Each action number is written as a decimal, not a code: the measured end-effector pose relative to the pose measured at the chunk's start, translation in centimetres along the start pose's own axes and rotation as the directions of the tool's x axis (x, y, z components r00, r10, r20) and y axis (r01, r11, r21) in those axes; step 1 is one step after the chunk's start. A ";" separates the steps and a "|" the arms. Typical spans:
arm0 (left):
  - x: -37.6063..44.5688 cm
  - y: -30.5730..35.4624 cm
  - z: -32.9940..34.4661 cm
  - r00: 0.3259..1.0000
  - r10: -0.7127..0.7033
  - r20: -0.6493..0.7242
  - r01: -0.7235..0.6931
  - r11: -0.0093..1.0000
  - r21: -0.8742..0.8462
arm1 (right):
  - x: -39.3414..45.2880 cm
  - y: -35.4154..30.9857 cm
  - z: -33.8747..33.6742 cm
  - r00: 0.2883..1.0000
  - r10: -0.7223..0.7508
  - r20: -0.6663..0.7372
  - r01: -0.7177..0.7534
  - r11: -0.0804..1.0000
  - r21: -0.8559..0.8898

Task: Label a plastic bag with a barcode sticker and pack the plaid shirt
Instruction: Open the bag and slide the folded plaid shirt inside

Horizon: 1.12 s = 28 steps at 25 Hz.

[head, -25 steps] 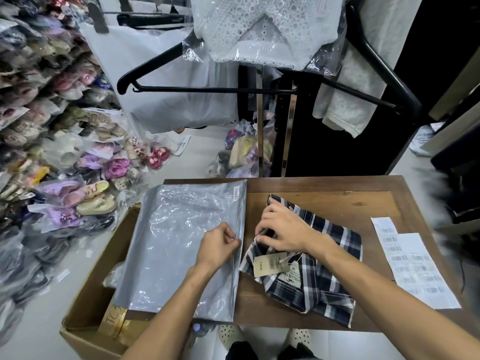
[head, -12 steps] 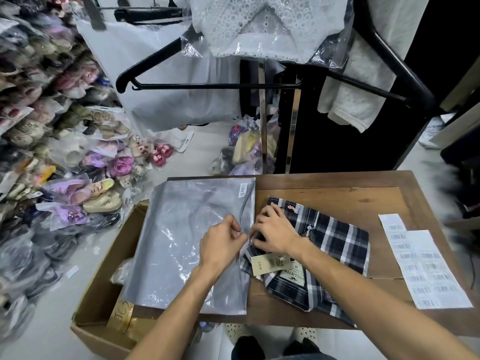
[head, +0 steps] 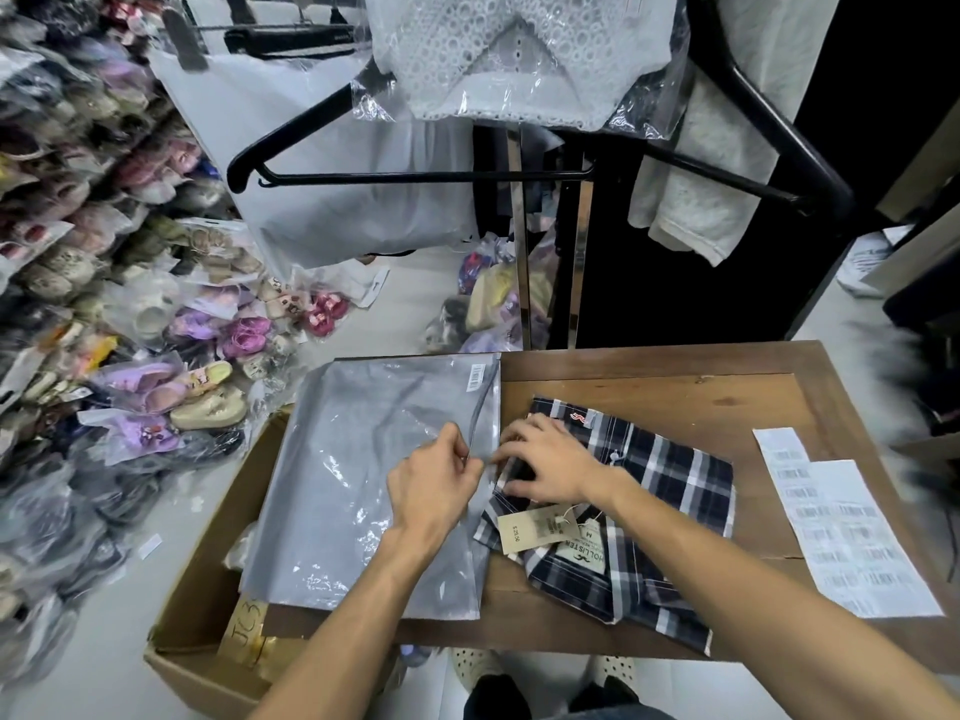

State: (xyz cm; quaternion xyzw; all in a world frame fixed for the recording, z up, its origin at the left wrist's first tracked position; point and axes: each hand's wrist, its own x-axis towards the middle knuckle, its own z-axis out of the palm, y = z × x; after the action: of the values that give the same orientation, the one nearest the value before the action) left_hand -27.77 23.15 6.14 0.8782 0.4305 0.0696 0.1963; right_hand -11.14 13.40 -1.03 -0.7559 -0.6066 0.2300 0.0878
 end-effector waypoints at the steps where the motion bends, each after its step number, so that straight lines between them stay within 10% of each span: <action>1: -0.2 -0.1 0.2 1.000 0.013 0.002 -0.013 1.000 -0.002 | -0.2 0.6 -0.6 0.998 0.048 -0.050 -0.043 0.996 0.083; 4: -0.7 -0.2 0.8 0.999 0.040 -0.002 -0.040 0.999 -0.029 | -1.0 3.8 -2.8 0.897 0.395 -0.197 -0.360 0.913 0.194; 7: -0.8 -0.1 1.1 0.999 0.048 0.005 -0.048 0.998 -0.035 | -2.2 7.6 -4.4 0.801 0.594 0.069 -0.585 0.753 0.302; 10: -1.0 0.2 1.6 0.998 0.057 0.019 -0.056 0.997 -0.047 | -3.3 9.1 -5.0 0.822 0.476 0.314 -0.570 0.693 0.441; 16: -1.9 0.7 2.3 0.997 0.062 0.044 -0.057 0.992 -0.117 | -4.9 7.6 -5.3 0.960 0.229 0.160 -0.276 0.693 0.666; 25: -3.1 1.5 3.5 0.997 0.033 0.073 -0.017 0.978 -0.207 | -2.2 4.6 -2.2 0.868 0.474 0.147 -0.494 0.792 0.359; 28: -3.2 1.4 3.5 0.996 0.059 0.072 -0.047 0.985 -0.164 | -2.3 4.5 -2.9 0.925 0.327 0.193 -0.379 0.760 0.529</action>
State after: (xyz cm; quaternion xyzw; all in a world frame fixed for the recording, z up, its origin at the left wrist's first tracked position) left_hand -27.76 18.85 3.61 0.8726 0.3920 0.0758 0.2813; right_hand -6.24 10.48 0.16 -0.7867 -0.3629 0.4423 0.2319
